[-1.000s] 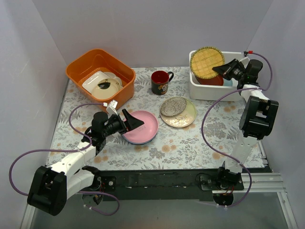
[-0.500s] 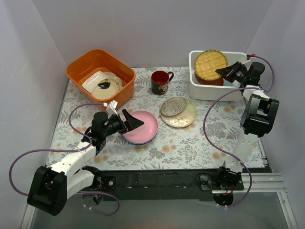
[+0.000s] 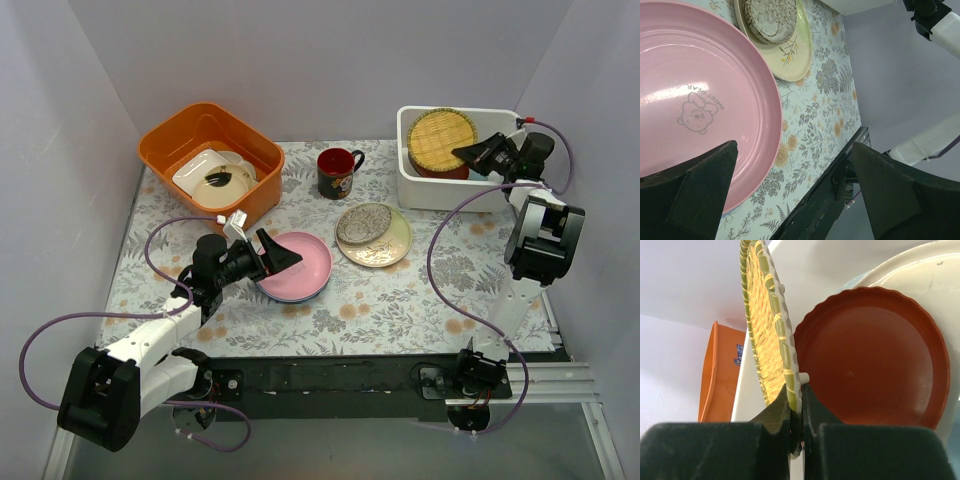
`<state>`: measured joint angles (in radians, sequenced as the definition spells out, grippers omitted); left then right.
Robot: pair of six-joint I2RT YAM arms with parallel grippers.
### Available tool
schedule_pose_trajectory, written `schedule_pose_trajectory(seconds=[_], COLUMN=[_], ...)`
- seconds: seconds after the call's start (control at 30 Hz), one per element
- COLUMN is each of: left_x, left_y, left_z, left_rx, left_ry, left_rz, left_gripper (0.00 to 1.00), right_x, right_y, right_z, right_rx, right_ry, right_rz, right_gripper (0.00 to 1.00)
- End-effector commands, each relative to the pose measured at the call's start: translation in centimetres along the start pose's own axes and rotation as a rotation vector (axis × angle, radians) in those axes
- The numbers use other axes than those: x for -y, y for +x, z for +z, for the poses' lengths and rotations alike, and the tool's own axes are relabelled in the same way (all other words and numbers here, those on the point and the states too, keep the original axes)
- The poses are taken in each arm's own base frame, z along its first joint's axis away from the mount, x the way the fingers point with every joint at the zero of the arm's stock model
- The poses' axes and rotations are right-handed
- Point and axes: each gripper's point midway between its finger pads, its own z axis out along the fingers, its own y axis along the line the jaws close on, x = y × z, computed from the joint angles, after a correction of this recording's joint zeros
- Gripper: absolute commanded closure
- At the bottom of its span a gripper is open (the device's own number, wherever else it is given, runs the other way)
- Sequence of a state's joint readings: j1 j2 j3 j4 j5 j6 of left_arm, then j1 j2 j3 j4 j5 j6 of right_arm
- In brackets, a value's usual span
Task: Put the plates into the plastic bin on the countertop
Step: Place the plate in the plastic bin.
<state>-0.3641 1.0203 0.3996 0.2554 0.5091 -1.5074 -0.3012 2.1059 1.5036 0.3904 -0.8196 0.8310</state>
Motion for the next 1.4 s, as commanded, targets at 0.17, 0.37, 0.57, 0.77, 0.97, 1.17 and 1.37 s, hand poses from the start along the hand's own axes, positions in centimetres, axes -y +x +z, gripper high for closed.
schedule_pose_trajectory(seconds=[0.17, 0.37, 0.57, 0.77, 0.97, 1.17, 1.37], left_x=[1.1, 1.0, 1.0, 0.9, 0.9, 1.0, 1.1], left_y=[-0.8, -0.8, -0.8, -0.7, -0.7, -0.7, -0.7], left_z=[0.2, 0.3, 0.2, 0.2, 0.1, 0.0, -0.1], left_rx=[0.011, 0.007, 0.009, 0.008, 0.011, 0.012, 0.017], left_ry=[0.027, 0.027, 0.024, 0.021, 0.022, 0.023, 0.024], left_rz=[0.029, 0.029, 0.031, 0.030, 0.029, 0.032, 0.032], left_gripper=[0.02, 0.02, 0.02, 0.02, 0.02, 0.02, 0.02], right_x=[0.2, 2.1, 2.7, 2.4, 2.5, 1.9, 0.9], right_y=[-1.0, -0.3, 0.1, -0.1, -0.3, -1.1, -2.4], right_z=[0.5, 1.1, 1.2, 1.1, 0.6, 0.0, -1.3], right_rx=[0.000, -0.020, -0.030, -0.028, -0.011, 0.019, 0.084], right_ry=[-0.020, 0.001, 0.007, 0.011, 0.060, 0.102, 0.174], right_rz=[-0.045, -0.010, -0.002, -0.015, -0.048, -0.085, -0.140], right_gripper=[0.99, 0.97, 0.81, 0.60, 0.26, 0.10, 0.06])
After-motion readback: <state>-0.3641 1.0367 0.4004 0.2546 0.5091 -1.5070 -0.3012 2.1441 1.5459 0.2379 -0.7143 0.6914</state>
